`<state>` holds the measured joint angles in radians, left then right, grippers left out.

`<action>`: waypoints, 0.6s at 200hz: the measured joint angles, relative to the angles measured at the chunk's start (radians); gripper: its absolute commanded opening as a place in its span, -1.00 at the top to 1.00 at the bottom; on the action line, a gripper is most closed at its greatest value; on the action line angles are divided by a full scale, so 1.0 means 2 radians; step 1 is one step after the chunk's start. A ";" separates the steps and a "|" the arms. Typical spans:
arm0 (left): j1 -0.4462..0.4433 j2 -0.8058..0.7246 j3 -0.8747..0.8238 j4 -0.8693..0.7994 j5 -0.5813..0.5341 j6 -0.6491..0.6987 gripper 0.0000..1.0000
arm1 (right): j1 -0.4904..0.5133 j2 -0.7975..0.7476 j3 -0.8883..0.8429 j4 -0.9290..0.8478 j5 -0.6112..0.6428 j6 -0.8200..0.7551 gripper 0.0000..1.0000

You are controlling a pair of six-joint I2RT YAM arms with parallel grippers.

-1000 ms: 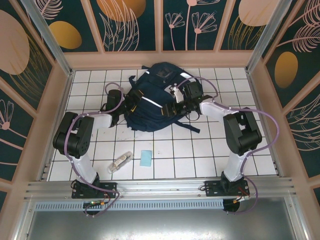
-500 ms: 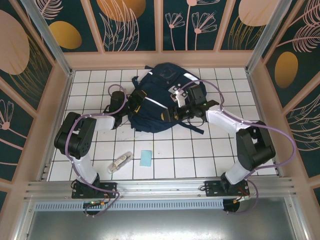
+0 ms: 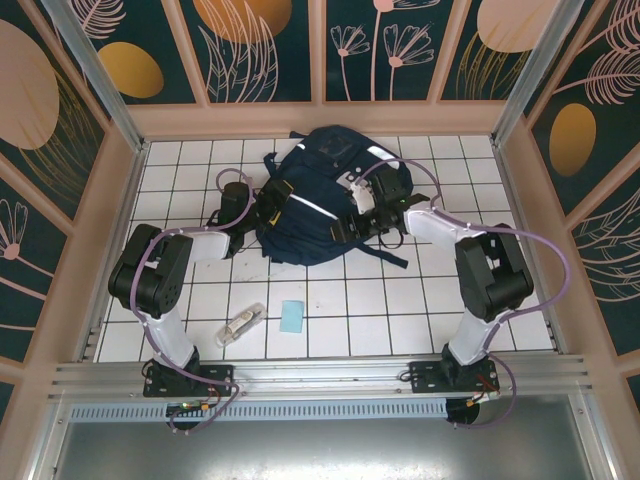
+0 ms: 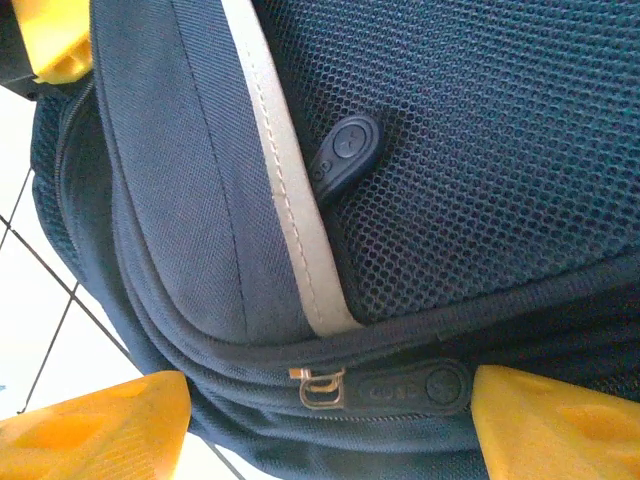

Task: Pack the student bag

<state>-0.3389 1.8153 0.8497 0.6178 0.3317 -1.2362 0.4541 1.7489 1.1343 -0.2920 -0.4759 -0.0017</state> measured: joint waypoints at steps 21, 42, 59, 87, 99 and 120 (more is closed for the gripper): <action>0.000 0.000 -0.003 0.006 0.000 -0.004 -0.78 | 0.003 0.000 -0.002 0.010 -0.027 0.004 -0.48; 0.000 0.001 -0.007 0.015 -0.002 -0.010 -0.78 | 0.016 -0.009 -0.016 0.023 -0.048 0.019 -0.48; 0.000 0.005 -0.007 0.021 -0.002 -0.015 -0.78 | 0.028 -0.025 -0.034 0.025 -0.073 0.037 -0.47; -0.001 0.009 -0.006 0.030 -0.001 -0.021 -0.78 | 0.060 -0.059 -0.052 0.025 -0.118 0.063 -0.46; -0.001 0.010 -0.006 0.030 -0.001 -0.022 -0.78 | 0.071 -0.072 -0.055 0.025 -0.131 0.070 -0.47; -0.001 0.010 -0.004 0.027 0.000 -0.020 -0.78 | 0.071 -0.098 -0.058 0.024 -0.125 0.073 -0.48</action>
<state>-0.3416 1.8347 0.8425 0.6727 0.3309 -1.2770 0.5953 1.5536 1.0191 -0.2440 -0.7258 0.1436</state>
